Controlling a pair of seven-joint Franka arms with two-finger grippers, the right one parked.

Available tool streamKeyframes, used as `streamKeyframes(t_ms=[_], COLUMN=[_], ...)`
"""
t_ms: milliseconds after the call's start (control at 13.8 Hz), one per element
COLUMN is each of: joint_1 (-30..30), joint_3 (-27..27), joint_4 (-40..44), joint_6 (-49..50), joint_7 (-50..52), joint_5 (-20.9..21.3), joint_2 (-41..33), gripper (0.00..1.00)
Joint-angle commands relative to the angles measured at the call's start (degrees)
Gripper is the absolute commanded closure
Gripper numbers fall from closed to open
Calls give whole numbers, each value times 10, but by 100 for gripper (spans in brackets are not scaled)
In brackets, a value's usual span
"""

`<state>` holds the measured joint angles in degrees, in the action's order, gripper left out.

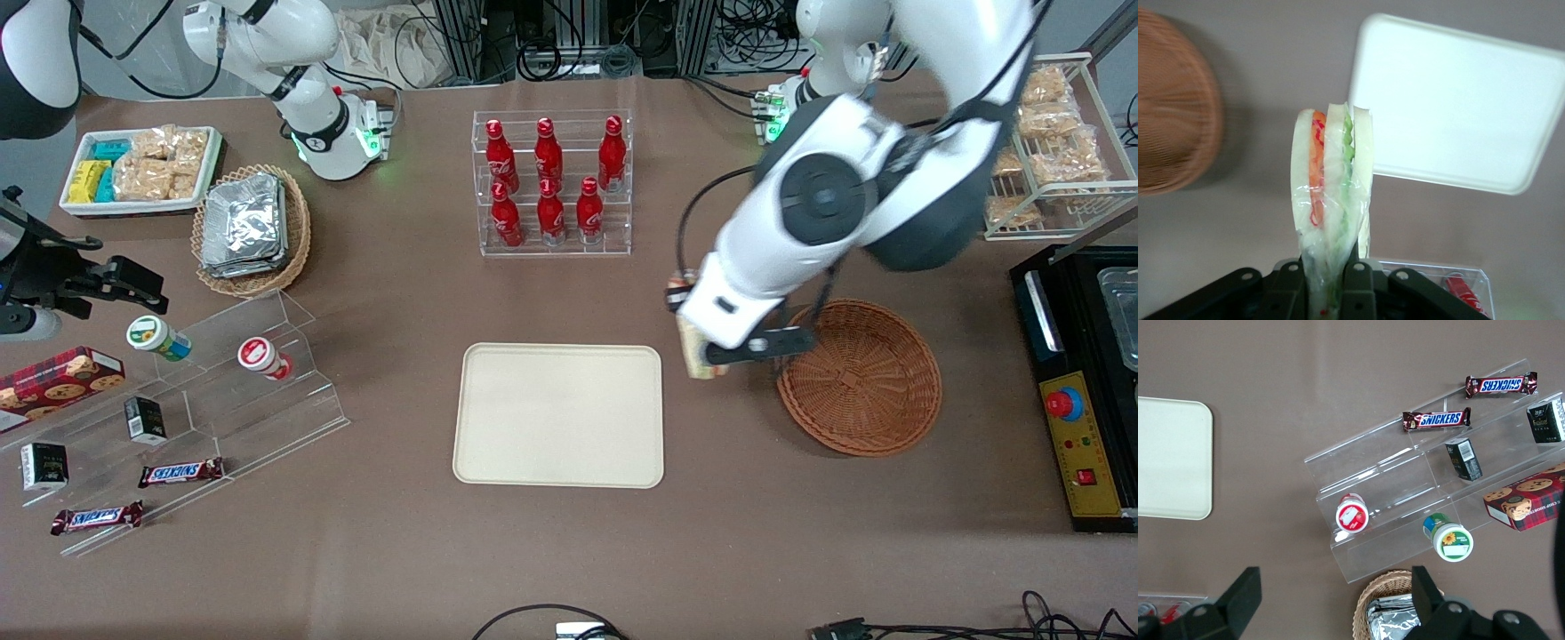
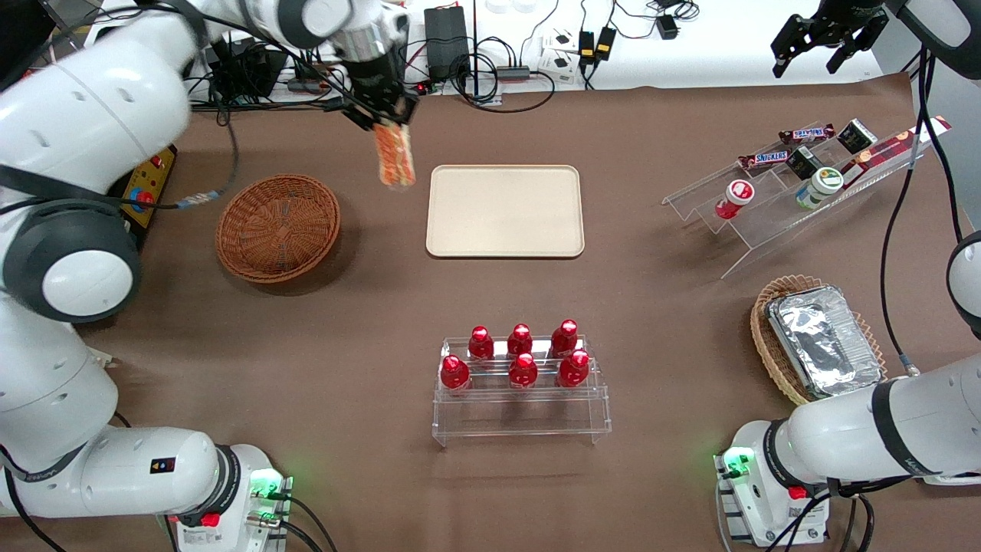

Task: Place sandwich from basket to tray
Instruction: 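Carry the held sandwich with the left gripper over the cream tray, then lower the sandwich onto the tray and open the left gripper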

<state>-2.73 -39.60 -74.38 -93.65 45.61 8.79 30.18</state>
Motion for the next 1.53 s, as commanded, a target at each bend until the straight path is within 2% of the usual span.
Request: streamKeyframes(t_ms=[0, 291, 582, 873, 945, 1018, 1091, 1164, 1309, 1455], joint_1=[-49, -79, -80, -90, -93, -93, -94, -96, -105, -104], joint_3=[0, 1, 18, 40, 53, 56, 56, 57, 60, 60], joint_4=[18, 19, 26, 57, 68, 70, 70, 70, 70, 69], joint_6=[-35, -71, -135, -178, -179, -180, -180, -179, -168, -112], joint_7=[-4, 6, 3, -25, -26, -29, -29, -27, -26, -25], joint_5=[30, 100, 138, 154, 153, 153, 153, 154, 155, 157], joint_2=[79, 160, 208, 253, 261, 262, 262, 262, 249, 215], gripper=[100, 100, 100, 100, 97, 78, 28, 0, 0, 0])
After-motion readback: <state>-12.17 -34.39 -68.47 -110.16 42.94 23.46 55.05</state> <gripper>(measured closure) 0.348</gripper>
